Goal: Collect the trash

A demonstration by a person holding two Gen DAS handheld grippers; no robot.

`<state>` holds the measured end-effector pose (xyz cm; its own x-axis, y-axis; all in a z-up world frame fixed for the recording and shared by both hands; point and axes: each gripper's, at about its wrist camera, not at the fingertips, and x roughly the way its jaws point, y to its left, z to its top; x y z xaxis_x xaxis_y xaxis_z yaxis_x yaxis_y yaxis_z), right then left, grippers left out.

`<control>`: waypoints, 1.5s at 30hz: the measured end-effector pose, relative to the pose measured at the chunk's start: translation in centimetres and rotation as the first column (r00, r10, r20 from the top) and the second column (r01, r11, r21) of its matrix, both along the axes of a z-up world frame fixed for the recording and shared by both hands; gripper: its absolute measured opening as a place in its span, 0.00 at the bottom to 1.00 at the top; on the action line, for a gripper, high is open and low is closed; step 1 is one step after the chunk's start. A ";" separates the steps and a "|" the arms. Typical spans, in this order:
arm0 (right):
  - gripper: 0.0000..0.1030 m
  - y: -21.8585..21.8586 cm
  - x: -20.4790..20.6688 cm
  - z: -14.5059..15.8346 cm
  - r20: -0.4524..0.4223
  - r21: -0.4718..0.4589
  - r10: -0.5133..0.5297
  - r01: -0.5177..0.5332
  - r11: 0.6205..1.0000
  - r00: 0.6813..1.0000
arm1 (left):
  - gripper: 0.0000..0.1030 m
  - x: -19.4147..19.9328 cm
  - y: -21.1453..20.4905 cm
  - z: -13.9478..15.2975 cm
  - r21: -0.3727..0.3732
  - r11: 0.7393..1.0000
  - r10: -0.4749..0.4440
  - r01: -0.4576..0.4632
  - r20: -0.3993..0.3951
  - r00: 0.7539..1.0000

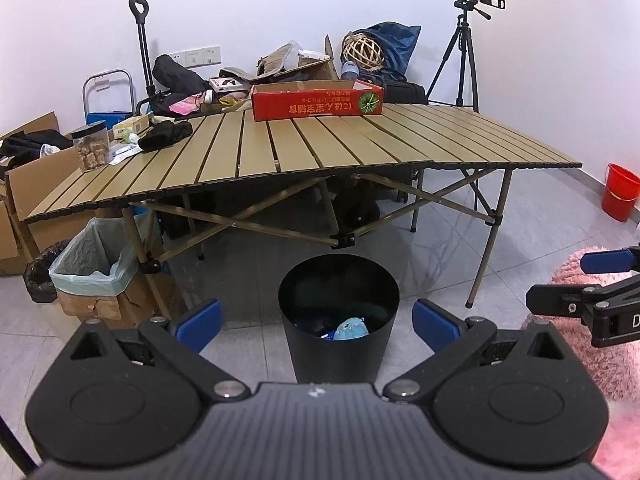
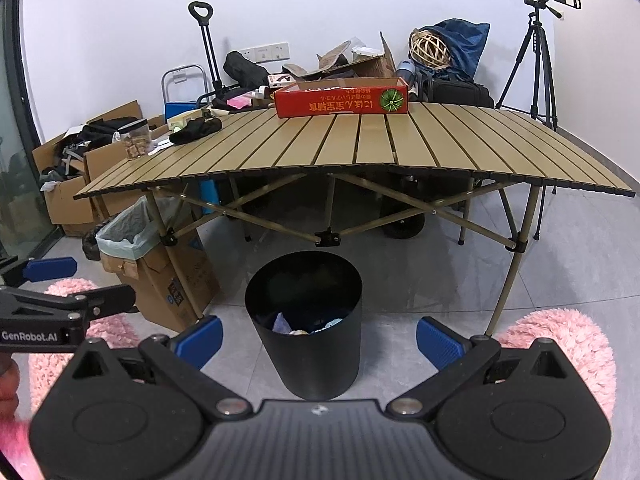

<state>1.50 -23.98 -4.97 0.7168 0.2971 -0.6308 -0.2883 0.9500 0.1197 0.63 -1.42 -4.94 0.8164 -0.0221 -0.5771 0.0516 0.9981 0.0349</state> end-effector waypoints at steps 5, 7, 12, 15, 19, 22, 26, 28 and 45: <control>1.00 0.0 0.1 0.0 -0.001 0.001 -0.002 0.002 1.000 1.000 | 1.00 0.0 0.0 0.0 0.000 1.000 -0.001 0.001 -0.001 1.000; 1.00 0.0 0.1 0.0 -0.001 0.000 -0.001 0.001 1.000 1.000 | 1.00 0.0 0.0 -0.1 -0.001 1.000 -0.001 0.001 -0.003 1.000; 1.00 0.0 0.1 0.0 -0.001 0.000 -0.002 0.002 1.000 1.000 | 1.00 -0.1 0.0 -0.3 -0.001 1.000 -0.004 0.004 -0.004 1.000; 1.00 0.0 0.1 0.0 -0.002 0.001 -0.002 0.002 1.000 1.000 | 1.00 0.0 -0.2 -0.4 -0.002 1.000 -0.005 0.005 -0.007 1.000; 1.00 0.0 0.1 0.0 -0.002 0.000 -0.001 0.001 1.000 1.000 | 1.00 0.0 -0.4 -0.5 -0.004 1.000 -0.011 0.011 -0.008 1.000; 1.00 0.0 0.1 0.1 -0.001 0.000 -0.001 0.001 1.000 1.000 | 1.00 0.1 -0.4 -0.4 -0.003 1.000 -0.011 0.011 -0.007 1.000; 1.00 0.0 0.0 0.1 -0.001 0.000 -0.001 0.001 1.000 1.000 | 1.00 0.1 -0.4 -0.4 -0.004 1.000 -0.012 0.012 -0.005 1.000; 1.00 0.0 0.0 0.1 -0.002 0.000 -0.001 0.001 1.000 1.000 | 1.00 0.1 -0.4 -0.4 -0.007 1.000 -0.012 0.012 -0.005 1.000; 1.00 0.1 0.0 -0.1 -0.004 0.002 0.001 -0.001 1.000 1.000 | 1.00 0.0 -0.6 -0.4 -0.007 1.000 -0.020 0.019 -0.006 1.000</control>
<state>1.48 -23.87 -5.06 0.7138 0.2991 -0.6332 -0.2888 0.9495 0.1229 0.68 -2.04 -5.38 0.8121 -0.0420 -0.5821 0.0713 0.9971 0.0275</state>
